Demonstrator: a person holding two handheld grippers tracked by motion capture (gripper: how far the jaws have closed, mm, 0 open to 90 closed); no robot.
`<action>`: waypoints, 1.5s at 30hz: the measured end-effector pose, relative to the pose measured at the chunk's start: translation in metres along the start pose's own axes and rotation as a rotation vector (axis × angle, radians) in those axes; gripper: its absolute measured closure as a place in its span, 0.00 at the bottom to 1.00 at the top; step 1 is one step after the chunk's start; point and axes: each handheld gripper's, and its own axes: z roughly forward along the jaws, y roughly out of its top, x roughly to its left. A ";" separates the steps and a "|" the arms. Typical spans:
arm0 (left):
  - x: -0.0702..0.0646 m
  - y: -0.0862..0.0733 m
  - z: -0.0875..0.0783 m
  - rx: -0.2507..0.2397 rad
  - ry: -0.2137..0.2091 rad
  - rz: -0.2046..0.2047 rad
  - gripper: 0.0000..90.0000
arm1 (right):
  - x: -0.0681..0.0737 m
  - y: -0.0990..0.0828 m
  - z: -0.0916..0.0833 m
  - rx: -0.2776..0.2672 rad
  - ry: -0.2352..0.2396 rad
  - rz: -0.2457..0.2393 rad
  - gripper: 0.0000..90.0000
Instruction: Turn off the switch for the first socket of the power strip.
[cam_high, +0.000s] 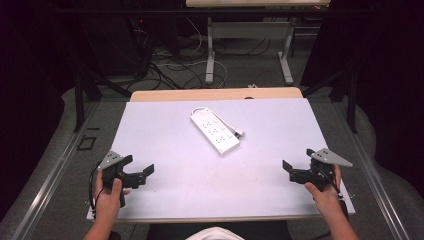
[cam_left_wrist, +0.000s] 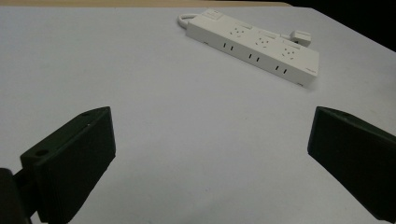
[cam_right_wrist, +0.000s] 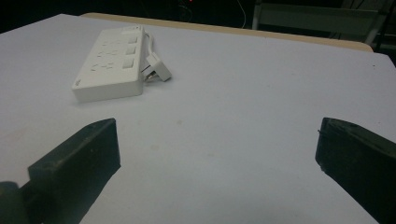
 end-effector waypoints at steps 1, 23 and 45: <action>-0.001 0.000 0.000 0.001 0.000 0.000 0.01 | 0.000 0.000 0.000 0.001 0.001 -0.007 0.00; -0.009 -0.001 -0.002 -0.014 0.017 0.003 0.00 | 0.017 0.016 0.003 0.010 0.005 -0.004 0.00; -0.017 -0.001 0.001 0.003 0.066 0.075 0.00 | 0.028 0.037 0.017 0.032 0.027 -0.025 0.00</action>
